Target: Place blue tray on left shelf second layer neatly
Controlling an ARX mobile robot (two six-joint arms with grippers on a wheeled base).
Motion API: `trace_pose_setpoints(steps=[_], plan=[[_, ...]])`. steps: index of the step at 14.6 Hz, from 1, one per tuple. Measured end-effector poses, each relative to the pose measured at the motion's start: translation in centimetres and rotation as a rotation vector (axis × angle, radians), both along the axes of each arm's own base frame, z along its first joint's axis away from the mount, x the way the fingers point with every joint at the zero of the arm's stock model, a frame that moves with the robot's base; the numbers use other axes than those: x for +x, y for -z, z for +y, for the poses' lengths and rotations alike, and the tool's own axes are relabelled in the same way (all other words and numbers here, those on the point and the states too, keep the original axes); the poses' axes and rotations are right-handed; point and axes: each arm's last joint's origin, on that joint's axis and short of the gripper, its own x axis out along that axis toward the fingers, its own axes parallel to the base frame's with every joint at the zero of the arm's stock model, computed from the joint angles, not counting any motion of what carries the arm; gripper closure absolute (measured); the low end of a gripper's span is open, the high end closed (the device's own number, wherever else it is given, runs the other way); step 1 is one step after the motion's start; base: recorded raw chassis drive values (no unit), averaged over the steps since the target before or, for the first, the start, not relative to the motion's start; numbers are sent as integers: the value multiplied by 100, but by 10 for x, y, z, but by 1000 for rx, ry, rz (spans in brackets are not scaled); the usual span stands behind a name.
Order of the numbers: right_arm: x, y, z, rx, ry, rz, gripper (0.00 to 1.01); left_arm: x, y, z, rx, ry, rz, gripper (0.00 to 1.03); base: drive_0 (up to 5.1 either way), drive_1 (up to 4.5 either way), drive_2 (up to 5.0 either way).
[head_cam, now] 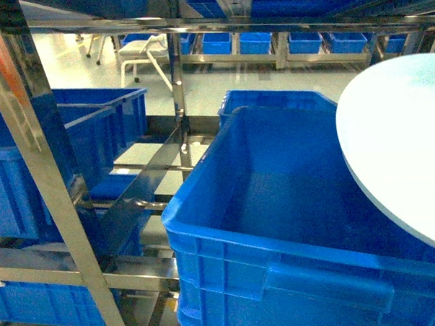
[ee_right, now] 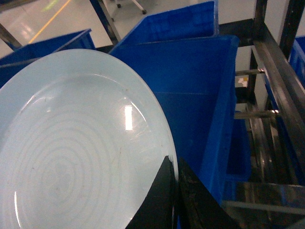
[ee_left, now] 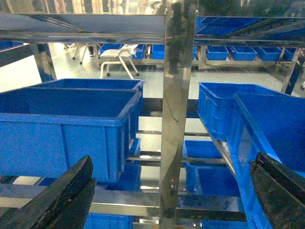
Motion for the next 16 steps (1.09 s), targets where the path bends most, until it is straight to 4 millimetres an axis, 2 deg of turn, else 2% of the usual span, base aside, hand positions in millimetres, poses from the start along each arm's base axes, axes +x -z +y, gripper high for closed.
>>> trace_pose_setpoints(steps=[3,5,8,10,12,16], plan=[[40,-5,0,80,30,-4,99,0,0,0,0,0,0,5,0,0,0],[61,6,9,98,19,45,99,0,0,0,0,0,0,5,0,0,0],[73,25,38,61,-7,119,99,0,0,0,0,0,0,5,0,0,0],[80,38,46,49,9,136,99,0,0,0,0,0,0,5,0,0,0],[94,56,46,87,44,199,99,0,0,0,0,0,0,5,0,0,0],[127,51,30,163,109,152,99,0,0,0,0,0,0,5,0,0,0]])
